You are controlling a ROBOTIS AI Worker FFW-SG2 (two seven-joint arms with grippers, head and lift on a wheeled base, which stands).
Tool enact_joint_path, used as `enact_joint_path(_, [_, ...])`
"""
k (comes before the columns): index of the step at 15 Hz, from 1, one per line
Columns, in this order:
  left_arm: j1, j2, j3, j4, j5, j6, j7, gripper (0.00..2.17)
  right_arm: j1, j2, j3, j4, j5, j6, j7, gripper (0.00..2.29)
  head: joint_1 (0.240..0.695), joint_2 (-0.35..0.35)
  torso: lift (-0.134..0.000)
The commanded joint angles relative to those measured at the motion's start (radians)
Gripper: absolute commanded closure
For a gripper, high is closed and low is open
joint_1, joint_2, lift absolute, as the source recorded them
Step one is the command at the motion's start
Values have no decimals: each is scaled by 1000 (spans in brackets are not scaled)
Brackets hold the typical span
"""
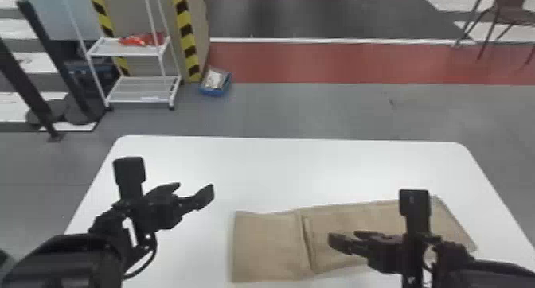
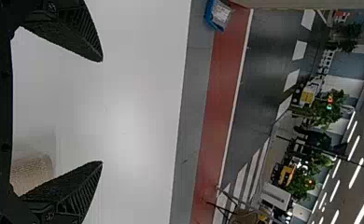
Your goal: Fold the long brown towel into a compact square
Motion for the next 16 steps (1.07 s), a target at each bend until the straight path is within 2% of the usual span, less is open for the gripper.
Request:
enact_joint_path(1, [-10, 2, 3, 25, -1, -33, -1, 107, -21, 2, 67, 1, 0, 45, -18, 350, 695, 55, 0])
enact_joint_path(7, [-3, 13, 6, 39, 1, -79, -4, 151, -93, 2, 160, 78, -8, 94, -66, 350, 695, 134, 0])
enact_joint_path(12, [0, 15, 6, 43, 1, -91, -8, 151, -107, 2, 197, 117, 18, 85, -142, 350, 695, 151, 0])
enact_joint_path(14, [-2, 15, 6, 50, 2, -94, -10, 151, -107, 2, 218, 125, 60, 58, -173, 350, 695, 148, 0])
enact_joint_path(16, [-2, 15, 6, 56, 2, -100, -13, 151, -127, 2, 217, 160, 47, 48, -170, 350, 695, 141, 0])
